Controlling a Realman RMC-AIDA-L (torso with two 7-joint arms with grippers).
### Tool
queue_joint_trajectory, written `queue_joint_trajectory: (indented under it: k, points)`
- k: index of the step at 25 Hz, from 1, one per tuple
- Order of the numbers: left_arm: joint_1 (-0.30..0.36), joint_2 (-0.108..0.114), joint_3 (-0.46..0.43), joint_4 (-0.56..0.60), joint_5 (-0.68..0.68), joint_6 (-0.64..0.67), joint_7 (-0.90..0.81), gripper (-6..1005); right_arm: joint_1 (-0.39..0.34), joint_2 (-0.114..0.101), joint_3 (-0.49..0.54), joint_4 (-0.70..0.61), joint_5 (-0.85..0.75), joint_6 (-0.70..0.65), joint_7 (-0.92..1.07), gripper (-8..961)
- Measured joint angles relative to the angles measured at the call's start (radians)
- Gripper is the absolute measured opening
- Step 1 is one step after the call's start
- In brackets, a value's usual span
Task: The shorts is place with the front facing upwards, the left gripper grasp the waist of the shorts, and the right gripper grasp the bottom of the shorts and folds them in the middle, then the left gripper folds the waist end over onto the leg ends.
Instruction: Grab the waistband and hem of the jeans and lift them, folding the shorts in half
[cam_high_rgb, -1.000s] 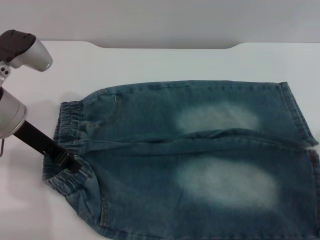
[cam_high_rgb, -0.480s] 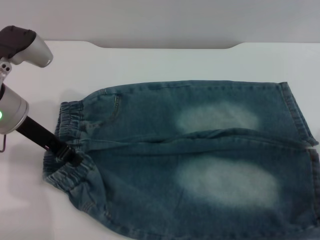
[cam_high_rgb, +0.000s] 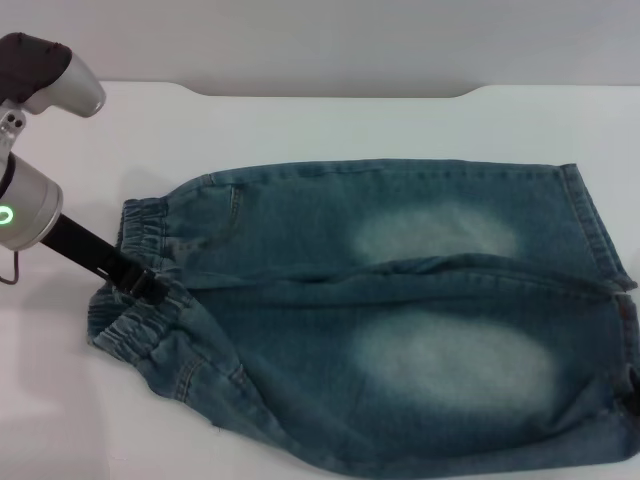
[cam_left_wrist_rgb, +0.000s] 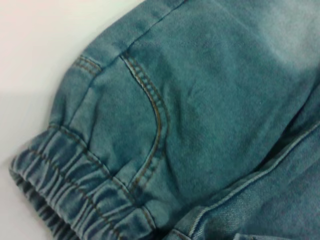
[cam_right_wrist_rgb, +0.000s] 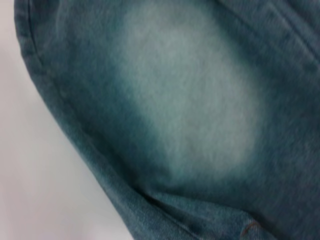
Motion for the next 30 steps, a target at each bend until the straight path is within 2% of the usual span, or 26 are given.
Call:
queue_joint_trajectory:
  k: [3,7,11,17,27,30]
  points:
    - [-0.005,0.000,-0.004,0.000,0.000,-0.010,0.000,40,-0.015,0.019,0.008,-0.054,0.009,0.008,-0.014,35]
    - [-0.012,-0.003,-0.004,0.000,-0.003,-0.026,0.005,44,-0.026,0.027,0.037,-0.094,0.039,0.012,-0.033,38]
    - [-0.020,-0.005,-0.004,0.000,-0.006,-0.047,0.013,47,-0.043,0.006,0.059,-0.120,0.140,0.004,-0.046,41]
    - [-0.025,-0.003,-0.005,0.013,-0.006,-0.079,0.023,53,-0.063,-0.042,0.101,-0.121,0.285,0.000,-0.065,46]
    - [-0.023,0.004,-0.079,0.083,-0.008,-0.139,0.044,61,-0.061,-0.066,0.247,-0.119,0.356,0.035,-0.105,54]
    - [-0.024,0.005,-0.106,0.089,-0.009,-0.141,0.065,64,-0.074,-0.082,0.271,-0.119,0.444,0.036,-0.105,57]
